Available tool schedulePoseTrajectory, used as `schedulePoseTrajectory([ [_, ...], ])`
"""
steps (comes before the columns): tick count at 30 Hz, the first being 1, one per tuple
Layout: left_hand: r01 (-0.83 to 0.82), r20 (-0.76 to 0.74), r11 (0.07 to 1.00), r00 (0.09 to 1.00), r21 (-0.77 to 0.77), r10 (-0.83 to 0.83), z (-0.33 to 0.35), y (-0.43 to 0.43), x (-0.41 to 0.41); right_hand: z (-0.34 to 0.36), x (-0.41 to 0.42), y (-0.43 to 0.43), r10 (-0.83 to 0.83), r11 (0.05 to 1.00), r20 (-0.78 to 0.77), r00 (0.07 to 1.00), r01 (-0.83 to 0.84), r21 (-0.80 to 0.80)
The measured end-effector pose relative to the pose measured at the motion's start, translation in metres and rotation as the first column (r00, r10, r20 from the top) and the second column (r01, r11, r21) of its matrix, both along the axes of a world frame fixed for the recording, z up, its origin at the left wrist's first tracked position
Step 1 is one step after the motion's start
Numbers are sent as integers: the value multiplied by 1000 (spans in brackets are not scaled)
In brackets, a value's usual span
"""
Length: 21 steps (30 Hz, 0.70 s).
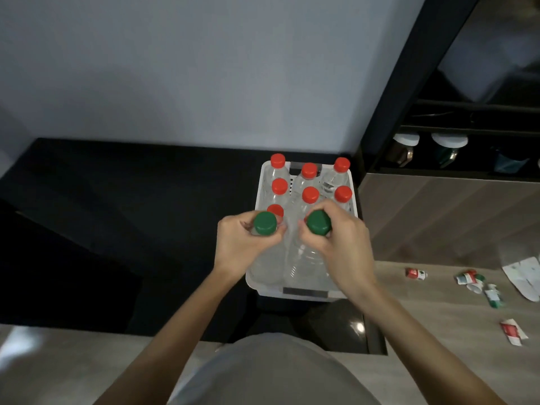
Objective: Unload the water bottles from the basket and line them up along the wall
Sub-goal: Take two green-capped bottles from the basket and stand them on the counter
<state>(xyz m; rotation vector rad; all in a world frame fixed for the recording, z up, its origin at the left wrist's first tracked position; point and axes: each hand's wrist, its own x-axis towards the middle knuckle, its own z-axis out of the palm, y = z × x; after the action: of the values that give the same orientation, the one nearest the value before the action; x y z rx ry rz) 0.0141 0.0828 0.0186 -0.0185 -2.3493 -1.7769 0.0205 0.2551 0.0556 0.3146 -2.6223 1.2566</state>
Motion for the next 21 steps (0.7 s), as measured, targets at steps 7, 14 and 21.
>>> schedulePoseTrajectory([
  [7,-48,-128,998,990,30,51,72,-13,-2,86,-14,-3,147,985,-145,978,-158,-69],
  [14,-111,-266,993,957,49,120,124,-61,-8,139,-33,-29,270,951,-221,937,-295,-91],
  [21,-186,-284,982,943,-23,172,124,-138,-23,130,-61,-105,419,895,-172,891,-438,-88],
])
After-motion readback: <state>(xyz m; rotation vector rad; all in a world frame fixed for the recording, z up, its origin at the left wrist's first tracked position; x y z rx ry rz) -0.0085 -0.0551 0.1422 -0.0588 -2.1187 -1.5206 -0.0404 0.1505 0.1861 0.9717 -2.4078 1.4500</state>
